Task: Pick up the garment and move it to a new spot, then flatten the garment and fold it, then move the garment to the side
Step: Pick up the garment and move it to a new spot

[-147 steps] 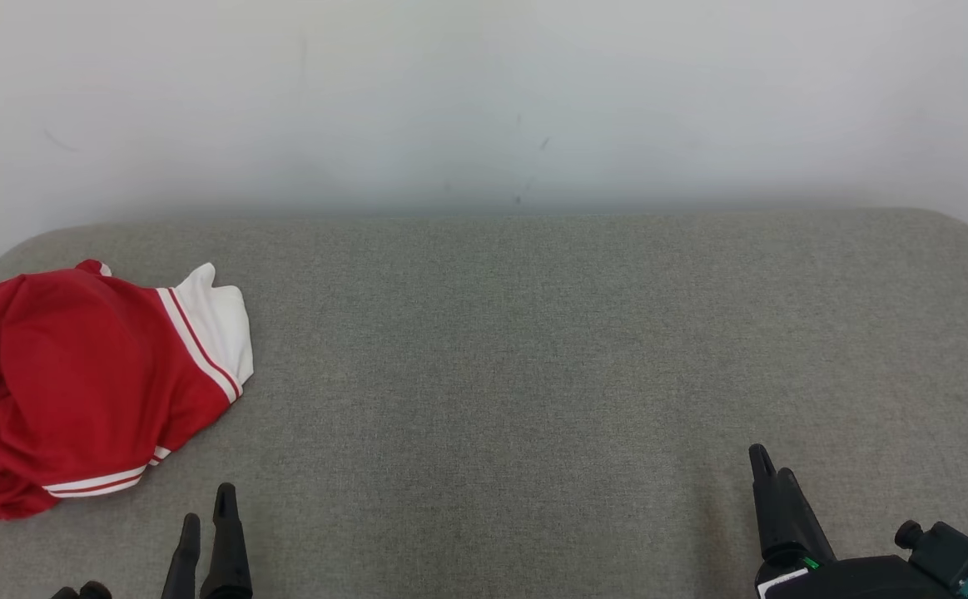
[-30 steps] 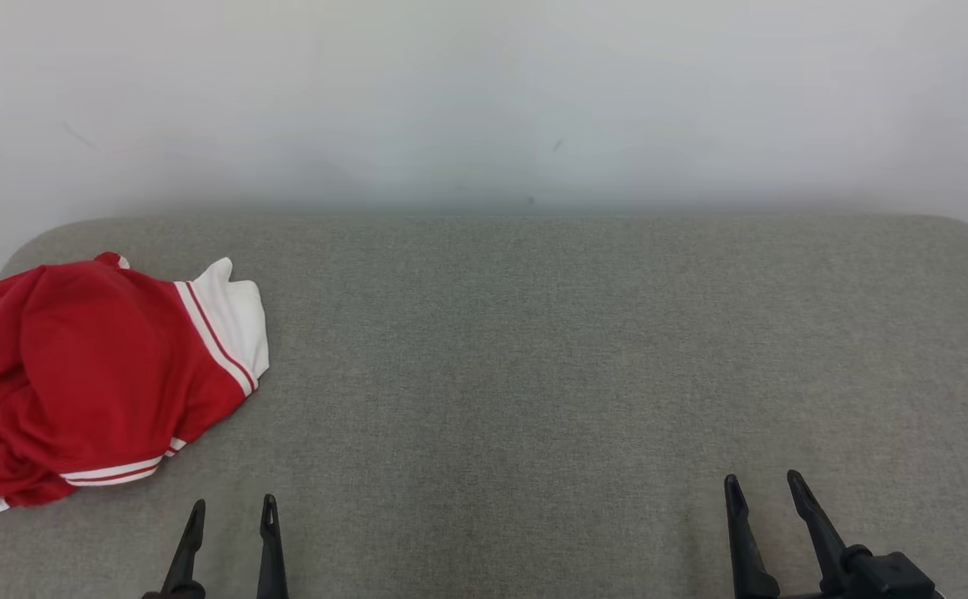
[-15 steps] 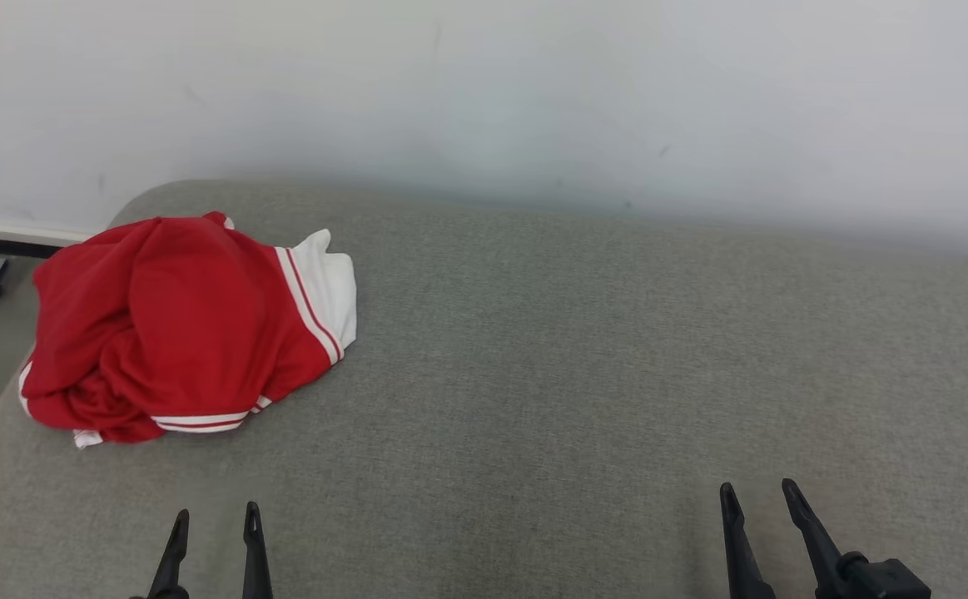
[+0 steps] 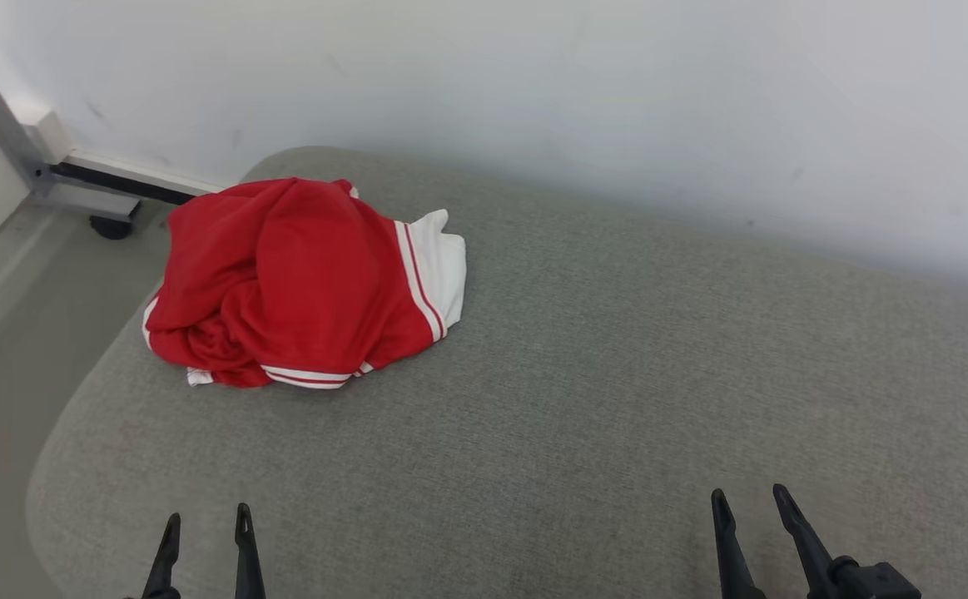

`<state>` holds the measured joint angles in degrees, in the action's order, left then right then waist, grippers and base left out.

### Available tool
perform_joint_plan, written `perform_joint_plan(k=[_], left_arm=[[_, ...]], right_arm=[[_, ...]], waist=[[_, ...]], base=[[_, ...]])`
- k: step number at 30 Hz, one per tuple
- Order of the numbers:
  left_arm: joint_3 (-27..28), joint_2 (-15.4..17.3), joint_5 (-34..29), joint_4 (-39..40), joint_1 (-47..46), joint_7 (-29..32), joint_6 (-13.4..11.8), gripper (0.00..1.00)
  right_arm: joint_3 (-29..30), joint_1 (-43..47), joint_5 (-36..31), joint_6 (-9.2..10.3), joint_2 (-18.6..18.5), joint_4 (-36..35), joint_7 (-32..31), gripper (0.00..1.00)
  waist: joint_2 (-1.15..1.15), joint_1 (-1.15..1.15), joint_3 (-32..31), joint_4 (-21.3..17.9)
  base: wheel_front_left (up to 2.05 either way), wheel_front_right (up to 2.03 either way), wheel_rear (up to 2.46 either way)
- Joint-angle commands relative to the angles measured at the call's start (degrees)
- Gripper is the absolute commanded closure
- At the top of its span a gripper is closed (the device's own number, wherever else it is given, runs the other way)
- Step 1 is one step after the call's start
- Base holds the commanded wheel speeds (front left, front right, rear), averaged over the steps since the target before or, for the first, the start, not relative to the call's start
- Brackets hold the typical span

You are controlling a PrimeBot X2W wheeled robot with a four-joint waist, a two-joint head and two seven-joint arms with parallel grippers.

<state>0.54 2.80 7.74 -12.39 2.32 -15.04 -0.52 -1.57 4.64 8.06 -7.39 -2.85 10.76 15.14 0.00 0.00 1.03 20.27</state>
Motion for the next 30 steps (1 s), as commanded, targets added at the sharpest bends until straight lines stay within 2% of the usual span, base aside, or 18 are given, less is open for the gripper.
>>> perform_joint_plan(k=[1, 14, 24, 30], left_arm=[[0.0, 0.2, 0.7, 0.0, 0.4, -0.2, -0.2, 0.0], [1.3, 0.2, 1.5, 0.5, 1.1, -0.2, -0.8, 0.0], [2.4, 0.2, 2.4, 0.9, 1.6, -0.2, -1.5, 0.0], [2.7, 0.2, 3.0, 0.3, 0.2, -0.2, -0.8, 0.0]], right_arm=[[0.0, 0.5, -0.1, -0.19, -0.1, 0.0, 0.1, 0.0], [-0.7, 0.3, -0.7, -0.19, -0.1, 0.0, 0.1, 0.0], [-1.7, -0.7, -0.9, -0.19, -0.1, 0.5, 0.1, 0.0], [-1.5, -0.5, -0.4, -0.19, -0.1, 0.3, 0.1, 0.0]], waist=[[0.0, 0.0, 0.1, 3.3], [0.0, 0.0, 0.0, 8.5], [0.0, 0.0, 0.1, 8.9], [0.0, 0.0, -0.1, 8.3]], base=[[0.0, 0.0, 0.0], [0.0, 0.0, 0.0], [0.0, 0.0, 0.0], [0.0, 0.0, 0.0]])
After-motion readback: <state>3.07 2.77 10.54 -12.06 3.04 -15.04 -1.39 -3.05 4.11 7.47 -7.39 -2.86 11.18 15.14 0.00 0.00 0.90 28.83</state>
